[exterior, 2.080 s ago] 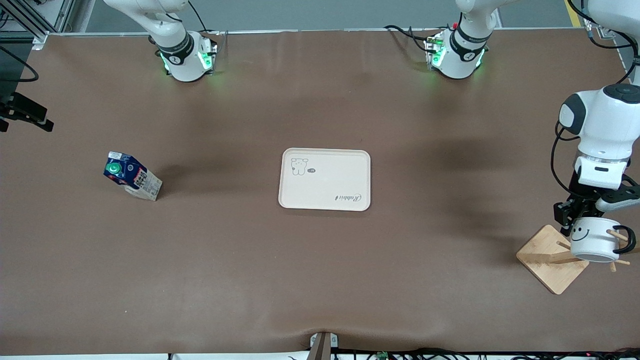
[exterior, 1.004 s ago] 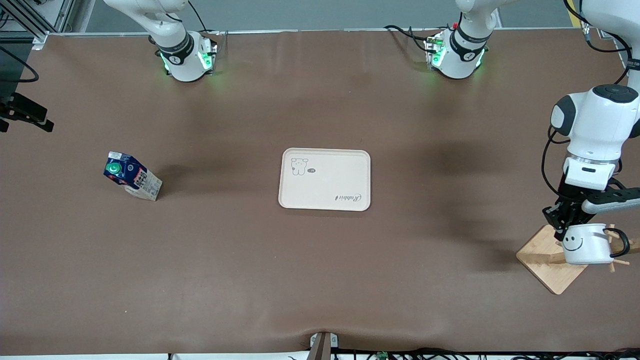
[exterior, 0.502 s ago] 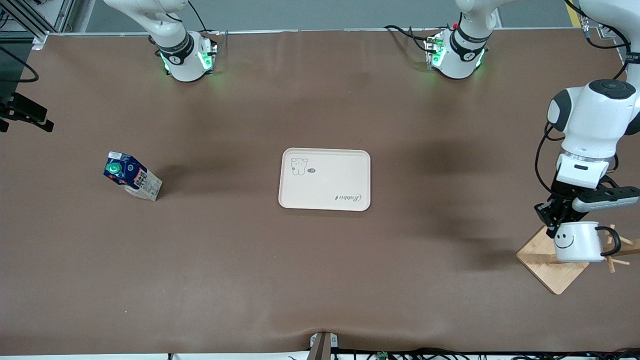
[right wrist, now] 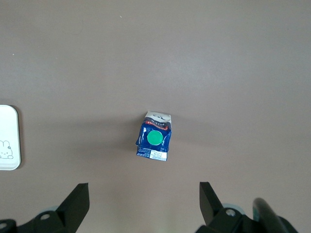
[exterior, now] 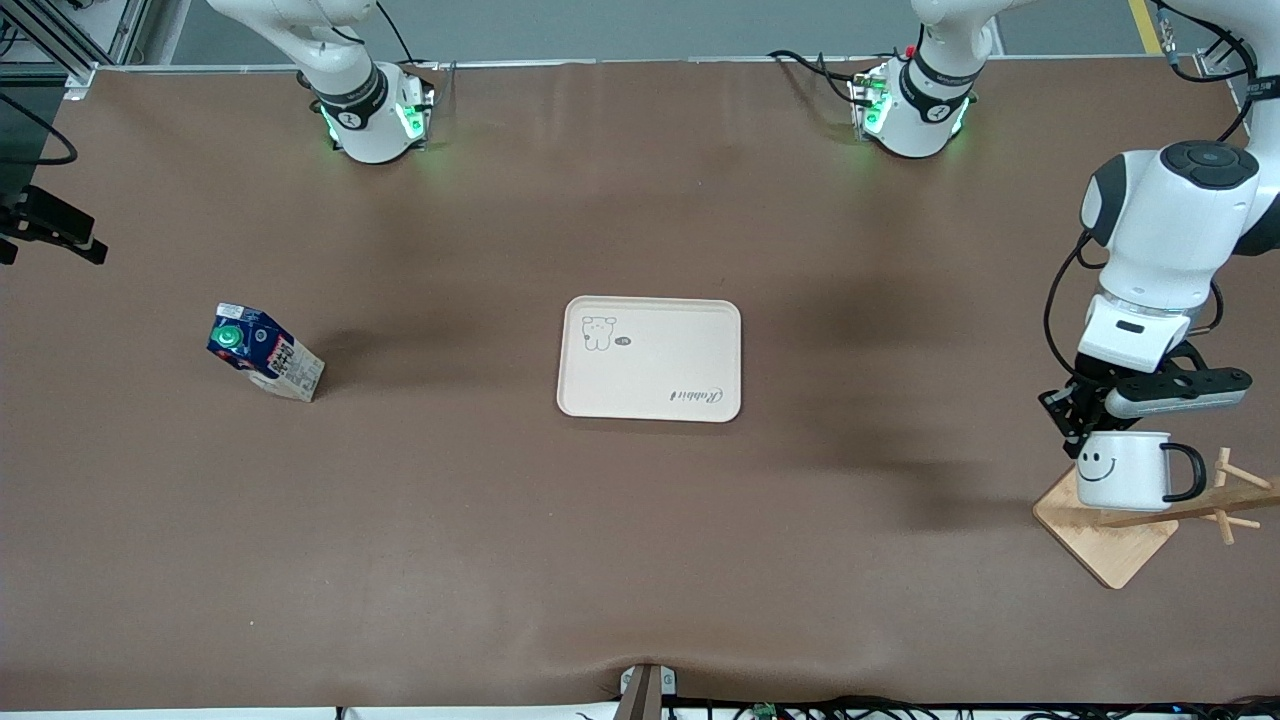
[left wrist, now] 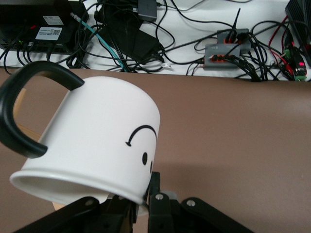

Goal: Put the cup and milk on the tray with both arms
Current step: 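Lift the white mug off the stand with the left gripper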

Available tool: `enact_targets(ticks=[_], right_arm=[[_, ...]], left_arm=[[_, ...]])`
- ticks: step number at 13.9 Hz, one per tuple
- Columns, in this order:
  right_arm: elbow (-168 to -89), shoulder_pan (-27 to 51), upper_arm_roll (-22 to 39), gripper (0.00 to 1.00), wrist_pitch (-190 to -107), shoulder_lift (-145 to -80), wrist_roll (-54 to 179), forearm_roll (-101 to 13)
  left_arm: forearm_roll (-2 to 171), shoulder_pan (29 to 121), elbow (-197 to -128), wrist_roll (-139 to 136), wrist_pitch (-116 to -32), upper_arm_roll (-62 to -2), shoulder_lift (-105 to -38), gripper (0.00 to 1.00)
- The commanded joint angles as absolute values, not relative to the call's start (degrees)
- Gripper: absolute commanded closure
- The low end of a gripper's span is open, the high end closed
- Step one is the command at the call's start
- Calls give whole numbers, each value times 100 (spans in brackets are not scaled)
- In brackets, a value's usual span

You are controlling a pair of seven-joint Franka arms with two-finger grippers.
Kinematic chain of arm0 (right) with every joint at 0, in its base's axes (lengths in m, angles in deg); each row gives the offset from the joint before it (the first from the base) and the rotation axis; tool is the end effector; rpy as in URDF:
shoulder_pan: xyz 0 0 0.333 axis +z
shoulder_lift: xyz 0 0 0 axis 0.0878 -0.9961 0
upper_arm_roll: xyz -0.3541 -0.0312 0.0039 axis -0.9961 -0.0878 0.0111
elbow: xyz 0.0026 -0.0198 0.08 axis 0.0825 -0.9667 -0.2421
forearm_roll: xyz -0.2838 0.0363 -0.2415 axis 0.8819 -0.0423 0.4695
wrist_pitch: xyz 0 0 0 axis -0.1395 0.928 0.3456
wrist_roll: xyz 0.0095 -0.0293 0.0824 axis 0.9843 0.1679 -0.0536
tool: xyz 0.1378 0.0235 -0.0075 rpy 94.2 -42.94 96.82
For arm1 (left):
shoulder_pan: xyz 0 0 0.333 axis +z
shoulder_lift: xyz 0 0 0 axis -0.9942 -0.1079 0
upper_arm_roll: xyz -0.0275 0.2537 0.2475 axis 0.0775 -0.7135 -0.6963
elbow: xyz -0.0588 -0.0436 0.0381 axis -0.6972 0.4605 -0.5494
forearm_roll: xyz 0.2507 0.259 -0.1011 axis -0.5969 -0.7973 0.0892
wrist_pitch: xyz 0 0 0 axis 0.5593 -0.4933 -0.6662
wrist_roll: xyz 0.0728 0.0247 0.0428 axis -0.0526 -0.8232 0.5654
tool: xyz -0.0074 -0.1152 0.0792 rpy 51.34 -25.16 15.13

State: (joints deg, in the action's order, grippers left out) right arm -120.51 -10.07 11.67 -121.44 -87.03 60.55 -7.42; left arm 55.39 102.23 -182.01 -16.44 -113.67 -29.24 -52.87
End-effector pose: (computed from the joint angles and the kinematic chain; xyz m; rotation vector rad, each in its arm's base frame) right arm 0.5136 -0.0662 0.6424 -3.1339 0.0187 0.0106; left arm 0.6114 -0.0260 0.4510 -2.9563 -0.0999 -0.8347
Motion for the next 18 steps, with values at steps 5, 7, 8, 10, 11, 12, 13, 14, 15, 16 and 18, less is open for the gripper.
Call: enact_targets(ticks=[5, 7, 8, 10, 11, 12, 13, 14, 15, 16, 18], right_arm=[[-11933, -1075, 1217, 0, -12110, -9188, 6056, -669], [-11758, -1048, 1225, 0, -12110, -9323, 6047, -503], [-11731, -1066, 1226, 0, -12110, -9349, 6021, -484], [-11731, -1066, 1226, 0, -12119, -9420, 6003, -493], [-11740, -1075, 1226, 0, -12119, -9437, 6012, -493], [-11740, -1075, 1226, 0, -12119, -9533, 6012, -493], [-11740, -1075, 1226, 0, -12119, -9665, 6012, -484], [-11740, -1084, 1226, 0, -12110, -9840, 6003, -475], [-11740, -1084, 1217, 0, -12110, -9894, 5994, -475], [-11740, -1101, 1217, 0, -12110, -9912, 5994, -475], [-11775, -1136, 1217, 0, -12023, -10087, 5994, -484]], left_arm=[[6209, 10217, -17402, -2871, -9381, -1745, -5360, 100], [6280, 10209, -17402, -3608, -9180, -1333, -5517, 100], [6280, 10191, -17402, -3891, -9065, -1095, -5588, 100], [6280, 10025, -17402, -4322, -8915, -821, -5825, 100], [6280, 9832, -17402, -4498, -8880, -820, -5956, 100], [6289, 9630, -17394, -4717, -8879, -820, -6088, 100], [6289, 9428, -17359, -5050, -8879, -820, -6237, 100], [6289, 9191, -17280, -5419, -8879, -820, -6422, 100], [6289, 8989, -17166, -5814, -8879, -820, -6624, 100], [6289, 8769, -17000, -6149, -8879, -820, -6869, 100], [6289, 8365, -16675, -6668, -8879, -820, -7362, 100]])
